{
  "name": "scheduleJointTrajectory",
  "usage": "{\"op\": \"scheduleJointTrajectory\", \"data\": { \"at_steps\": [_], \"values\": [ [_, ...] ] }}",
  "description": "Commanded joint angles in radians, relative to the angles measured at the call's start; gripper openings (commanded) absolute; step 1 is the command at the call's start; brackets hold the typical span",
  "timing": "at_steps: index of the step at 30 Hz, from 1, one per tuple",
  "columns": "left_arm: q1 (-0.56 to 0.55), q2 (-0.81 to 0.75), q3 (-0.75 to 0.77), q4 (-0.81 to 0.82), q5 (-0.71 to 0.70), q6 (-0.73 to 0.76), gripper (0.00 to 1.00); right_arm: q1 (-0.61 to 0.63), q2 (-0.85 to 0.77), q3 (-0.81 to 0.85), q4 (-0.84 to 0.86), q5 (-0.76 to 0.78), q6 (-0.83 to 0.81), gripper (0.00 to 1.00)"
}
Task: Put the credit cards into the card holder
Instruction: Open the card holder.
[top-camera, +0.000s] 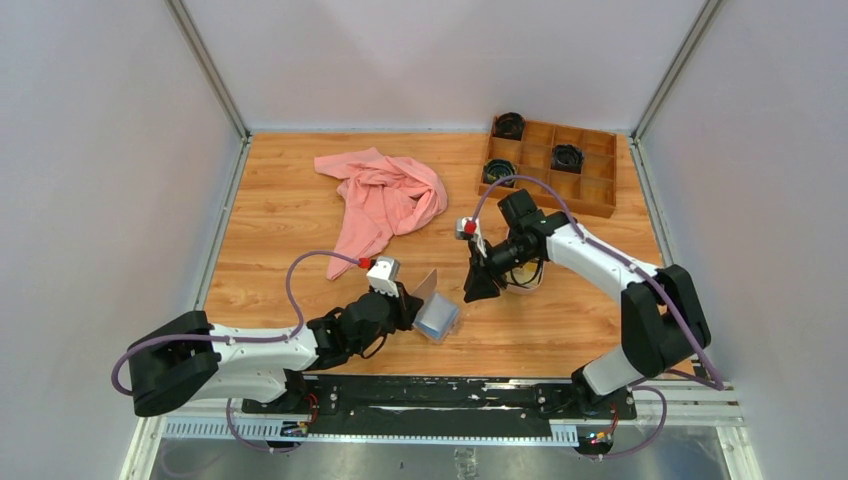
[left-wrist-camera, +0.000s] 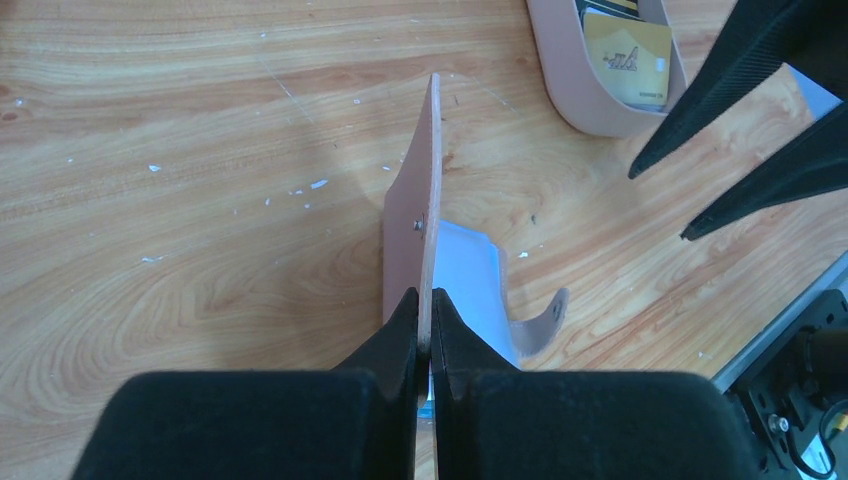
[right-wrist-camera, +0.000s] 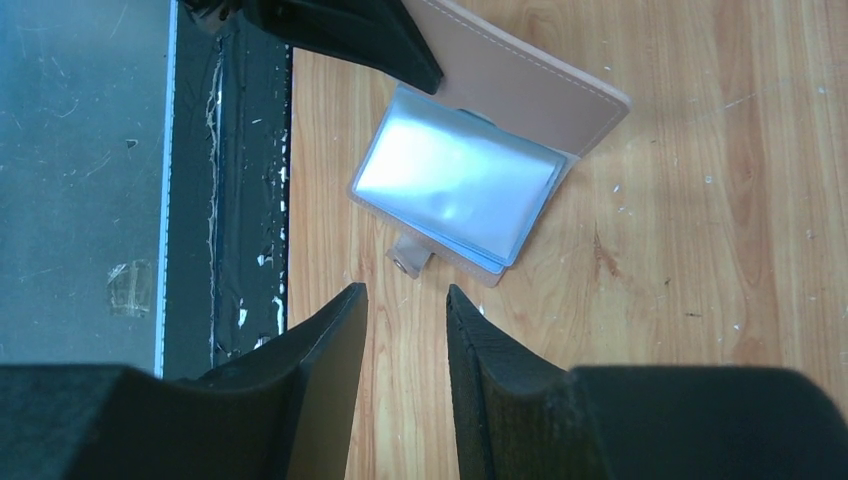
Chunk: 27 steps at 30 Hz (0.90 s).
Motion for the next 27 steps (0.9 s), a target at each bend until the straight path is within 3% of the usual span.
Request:
{"op": "scheduleJointTrajectory", "data": {
  "at_steps": [1,13,21,27],
  "values": [
    [-0.007,0.004,-0.012,0.057,-0.034,-0.030,0.00,-0.005,0.062,0.045,-0.028,0.048,0.067,0.37],
    [-0.007,0.061,-0.034,0.143,-0.028,-0.079,0.00,0.017,0.215,0.085,-0.026,-0.027,0.171,0.28],
    [-0.007,0.165,-0.079,0.327,-0.023,-0.148,0.00,0.108,0.248,0.084,-0.018,0.061,0.157,0.27],
    [-0.007,0.181,-0.094,0.345,-0.050,-0.167,0.00,0.126,0.279,0.095,-0.067,0.105,0.111,0.23]
  ]
}}
